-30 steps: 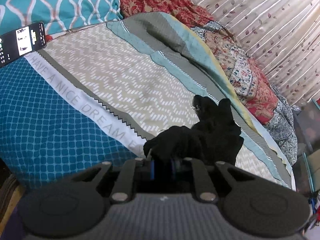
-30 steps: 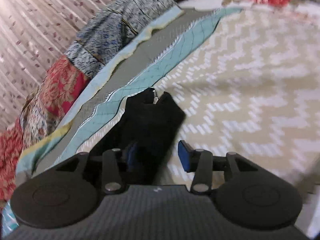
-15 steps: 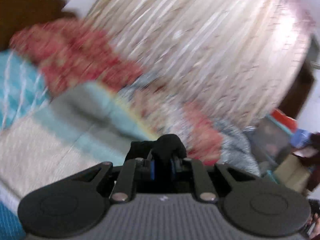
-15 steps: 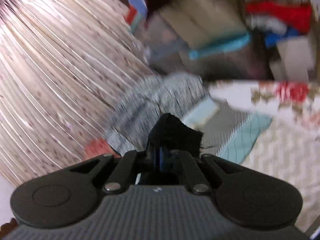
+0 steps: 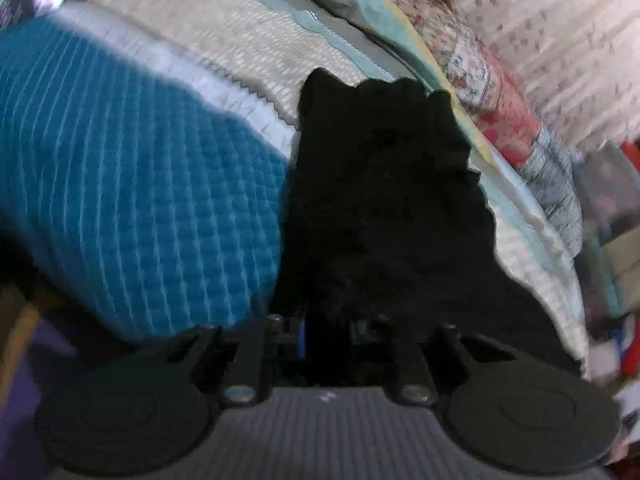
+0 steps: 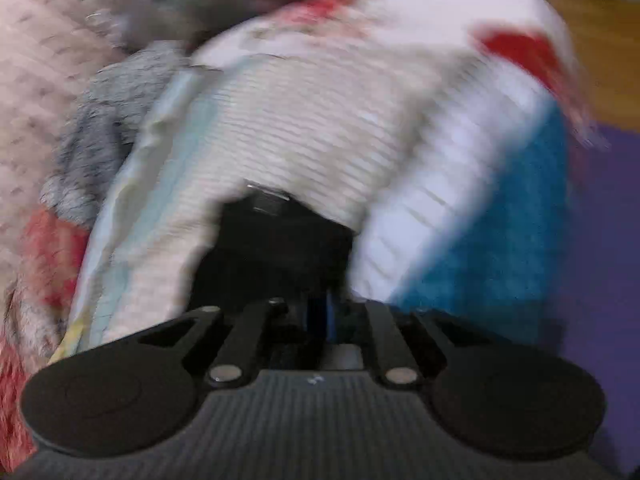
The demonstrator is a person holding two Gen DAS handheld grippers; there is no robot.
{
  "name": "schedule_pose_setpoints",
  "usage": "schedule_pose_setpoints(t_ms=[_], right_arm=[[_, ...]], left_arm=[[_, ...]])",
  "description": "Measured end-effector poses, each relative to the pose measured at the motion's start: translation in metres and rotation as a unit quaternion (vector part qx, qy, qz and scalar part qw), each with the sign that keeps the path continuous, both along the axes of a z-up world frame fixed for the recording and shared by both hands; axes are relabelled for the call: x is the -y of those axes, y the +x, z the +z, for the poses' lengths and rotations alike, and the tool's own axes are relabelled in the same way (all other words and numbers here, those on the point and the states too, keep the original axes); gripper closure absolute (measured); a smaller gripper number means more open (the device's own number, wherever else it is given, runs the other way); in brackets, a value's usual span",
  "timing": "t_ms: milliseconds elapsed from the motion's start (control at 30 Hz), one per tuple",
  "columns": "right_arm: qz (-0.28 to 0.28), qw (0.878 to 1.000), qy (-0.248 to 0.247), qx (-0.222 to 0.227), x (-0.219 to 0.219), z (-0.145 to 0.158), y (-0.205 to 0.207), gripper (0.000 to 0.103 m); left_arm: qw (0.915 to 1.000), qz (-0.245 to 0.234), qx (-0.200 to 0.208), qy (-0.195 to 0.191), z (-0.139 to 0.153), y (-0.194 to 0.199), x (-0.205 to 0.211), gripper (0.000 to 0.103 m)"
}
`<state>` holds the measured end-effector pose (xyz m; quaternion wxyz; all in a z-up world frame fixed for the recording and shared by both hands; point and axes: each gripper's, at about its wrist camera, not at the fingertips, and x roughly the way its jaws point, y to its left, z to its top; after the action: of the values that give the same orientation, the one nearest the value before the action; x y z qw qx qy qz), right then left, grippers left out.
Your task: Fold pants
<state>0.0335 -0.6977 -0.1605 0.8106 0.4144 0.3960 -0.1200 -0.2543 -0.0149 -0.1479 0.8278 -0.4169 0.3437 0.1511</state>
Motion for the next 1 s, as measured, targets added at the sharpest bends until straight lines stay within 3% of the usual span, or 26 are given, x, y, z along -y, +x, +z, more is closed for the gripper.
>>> schedule_pose_setpoints(t_ms=[33, 100, 167, 233, 300, 367, 467, 600, 700, 800, 900, 933, 1000], right_arm=[[-0.014, 0.999, 0.037, 0.014, 0.006, -0.004, -0.012, 0.084], [-0.026, 0.997, 0.065, 0.005, 0.011, 0.003, -0.026, 0.072], [-0.033, 0.999, 0.030, 0.004, 0.016, 0.023, -0.038, 0.070], [-0.019, 0.998, -0.050, 0.042, 0.000, 0.060, -0.047, 0.070], [0.027, 0.992, -0.083, 0.087, -0.017, 0.090, -0.028, 0.070], [0.105, 0.984, -0.070, 0.123, -0.054, 0.117, -0.004, 0.070], [0.246, 0.955, -0.061, 0.157, -0.133, 0.144, 0.041, 0.069], [0.374, 0.913, -0.040, 0.162, -0.252, 0.126, 0.103, 0.062], [0.424, 0.897, -0.020, 0.125, -0.336, 0.082, 0.162, 0.062], [0.441, 0.892, -0.014, 0.094, -0.412, 0.037, 0.211, 0.049], [0.465, 0.883, -0.027, 0.053, -0.473, -0.008, 0.230, 0.045], [0.475, 0.879, -0.032, 0.041, -0.491, -0.019, 0.233, 0.046], [0.512, 0.858, -0.033, 0.015, -0.514, -0.037, 0.234, 0.068]], left_arm=[[0.9998, -0.002, 0.019, -0.003, 0.004, -0.009, 0.001, 0.081], [0.9978, -0.010, 0.066, 0.002, 0.027, -0.024, -0.011, 0.081], [0.9935, -0.004, 0.112, 0.019, 0.047, -0.040, -0.026, 0.075], [0.9896, 0.025, 0.133, 0.049, 0.063, -0.037, -0.050, 0.062], [0.9871, 0.042, 0.135, 0.075, 0.071, -0.016, -0.072, 0.054], [0.9854, 0.046, 0.129, 0.102, 0.071, 0.019, -0.092, 0.040], [0.9823, 0.033, 0.138, 0.122, 0.057, 0.084, -0.111, 0.021], [0.9897, 0.021, 0.105, 0.094, 0.018, 0.150, -0.123, 0.021], [0.9922, 0.019, 0.078, 0.095, -0.007, 0.168, -0.115, 0.022], [0.9930, 0.029, 0.082, 0.079, -0.018, 0.169, -0.114, 0.027], [0.9937, 0.029, 0.074, 0.080, -0.022, 0.175, -0.113, 0.051], [0.9943, 0.030, 0.068, 0.077, -0.023, 0.176, -0.114, 0.064], [0.9954, 0.025, 0.068, 0.063, -0.027, 0.180, -0.117, 0.080]])
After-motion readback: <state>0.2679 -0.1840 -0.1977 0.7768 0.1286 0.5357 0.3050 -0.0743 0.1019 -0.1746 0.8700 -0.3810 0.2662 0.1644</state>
